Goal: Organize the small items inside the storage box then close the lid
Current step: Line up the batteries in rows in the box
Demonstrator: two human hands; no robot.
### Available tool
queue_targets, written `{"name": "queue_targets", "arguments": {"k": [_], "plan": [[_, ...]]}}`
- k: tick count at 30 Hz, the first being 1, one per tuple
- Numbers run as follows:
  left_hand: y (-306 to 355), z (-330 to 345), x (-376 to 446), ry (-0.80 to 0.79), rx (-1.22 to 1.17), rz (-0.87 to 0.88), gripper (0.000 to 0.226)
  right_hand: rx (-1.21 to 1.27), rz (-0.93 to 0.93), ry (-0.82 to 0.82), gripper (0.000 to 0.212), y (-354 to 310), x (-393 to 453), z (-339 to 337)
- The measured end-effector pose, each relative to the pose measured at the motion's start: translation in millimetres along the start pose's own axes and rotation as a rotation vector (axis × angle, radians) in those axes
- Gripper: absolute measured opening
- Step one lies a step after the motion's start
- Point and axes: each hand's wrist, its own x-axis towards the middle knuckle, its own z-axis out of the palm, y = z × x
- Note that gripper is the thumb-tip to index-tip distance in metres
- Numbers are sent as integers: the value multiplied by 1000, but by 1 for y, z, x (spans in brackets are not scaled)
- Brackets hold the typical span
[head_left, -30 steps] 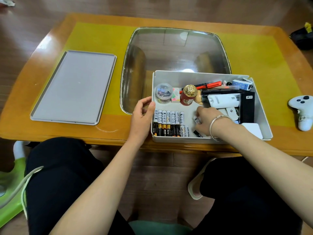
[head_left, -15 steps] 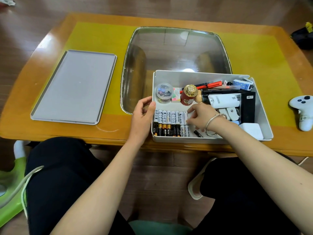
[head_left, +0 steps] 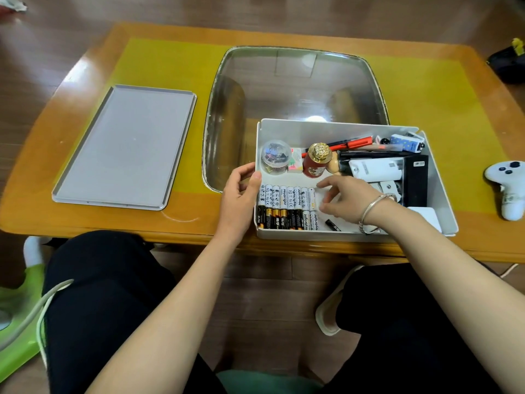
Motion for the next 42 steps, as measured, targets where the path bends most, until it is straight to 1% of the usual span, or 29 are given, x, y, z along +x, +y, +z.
{"name": "queue_targets", "arguments": {"k": [3,5,7,14,17,21,24,26,29,32,34,36,39,42], "plan": [[0,0,0,-3,-8,-2,23,-55,58,-75,45,10,-13,-3],[0,0,0,-4,-10,-2,23,-76,126,-145,49,17,-19,-3],[0,0,0,0,-10,-1,24,-96,175,-174,54,22,-20,-3],[0,0,0,4,-6,-2,25,-204,267,-152,71,14,-11,6],[1,0,-1,-1,-6,-6,23,-223,286,-145,73,14,-6,9],[1,0,0,4,-11,-8,24,-172,258,-85,69,18,-7,8],[1,0,0,2,-9,-4,24,-190,233,-102,66,20,-9,5],[0,0,0,1,-10,0,23,-207,203,-92,59,20,-9,5],[0,0,0,6,-4,-7,25,-239,135,-51,45,16,-4,8],[0,0,0,7,3,-9,26,-291,50,-20,18,11,2,12],[0,0,0,4,5,-8,23,-343,34,-46,10,8,5,12],[0,-1,0,5,7,-8,23,-393,33,-87,11,7,6,12],[-1,-1,1,4,14,-5,22,-414,21,-67,10,11,7,13],[-1,-1,0,1,14,-9,22,-399,8,-76,24,16,6,14]]}}
